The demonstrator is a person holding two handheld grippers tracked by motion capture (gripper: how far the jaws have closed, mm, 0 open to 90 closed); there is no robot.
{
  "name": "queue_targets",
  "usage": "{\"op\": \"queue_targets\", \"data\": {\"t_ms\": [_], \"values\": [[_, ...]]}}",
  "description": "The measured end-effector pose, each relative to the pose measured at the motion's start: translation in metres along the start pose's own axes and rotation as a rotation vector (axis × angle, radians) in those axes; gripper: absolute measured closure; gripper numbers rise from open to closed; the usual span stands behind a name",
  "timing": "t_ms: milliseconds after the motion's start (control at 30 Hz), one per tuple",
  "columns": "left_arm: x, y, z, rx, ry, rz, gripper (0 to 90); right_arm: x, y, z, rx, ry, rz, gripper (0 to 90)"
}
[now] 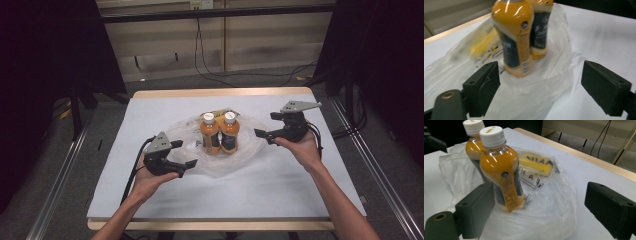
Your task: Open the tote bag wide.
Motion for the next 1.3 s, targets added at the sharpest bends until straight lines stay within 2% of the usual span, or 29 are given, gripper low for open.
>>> {"op": "queue_targets", "data": {"t_ms": [100, 300, 400, 467, 633, 767, 833, 933, 1133, 1167, 1200, 1267, 1300], "values": [[0.007, 0.005, 0.006, 0.015, -0.034, -0.003, 8.9, 0.005, 0.006, 0.011, -0.008, 0.012, -0.01, 8.5], [0.017, 0.019, 0.017, 0.047, -0.051, 0.014, 5.7, 0.012, 0.025, 0.032, -0.017, 0.025, -0.04, 7.1], [0.02, 0.023, 0.022, 0.058, -0.056, 0.033, 5.1, 0.014, 0.036, 0.039, 0.003, 0.038, -0.04, 6.0], [0.021, 0.026, 0.026, 0.057, -0.06, 0.031, 4.5, 0.016, 0.042, 0.043, 0.008, 0.035, -0.05, 5.7], [0.025, 0.037, 0.034, 0.073, -0.086, 0.036, 4.3, 0.023, 0.058, 0.057, 0.026, 0.062, -0.055, 5.4], [0.023, 0.048, 0.039, 0.138, -0.084, 0.02, 3.0, 0.029, 0.068, 0.068, 0.026, 0.086, -0.063, 5.4], [0.021, 0.053, 0.044, 0.133, -0.084, 0.034, 3.0, 0.033, 0.074, 0.072, 0.045, 0.091, -0.065, 5.4], [0.018, 0.06, 0.054, 0.12, -0.092, 0.055, 3.0, 0.037, 0.081, 0.078, 0.046, 0.108, -0.076, 5.4], [0.017, 0.072, 0.068, 0.112, -0.153, 0.1, 2.8, 0.047, 0.096, 0.093, -0.003, 0.128, -0.116, 5.6], [0.015, 0.075, 0.069, 0.111, -0.14, 0.102, 2.7, 0.048, 0.099, 0.095, -0.01, 0.14, -0.12, 5.6], [0.014, 0.079, 0.07, 0.123, -0.135, 0.084, 2.8, 0.05, 0.102, 0.097, -0.017, 0.146, -0.114, 5.5], [0.013, 0.084, 0.073, 0.105, -0.15, 0.104, 2.6, 0.051, 0.107, 0.1, -0.033, 0.15, -0.118, 5.6], [0.013, 0.087, 0.074, 0.1, -0.142, 0.114, 2.5, 0.051, 0.11, 0.101, -0.049, 0.15, -0.133, 5.6]]}}
Point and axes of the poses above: each handheld gripper's, and its own axes: z roughly backward along the jaws, y roughly out of its underside, x roughly to its left, the point moved 6 cm from there along -z, roughly forward along the jaws, and after that the axes turned 13 degrees about -y, right-handed, at the moved point
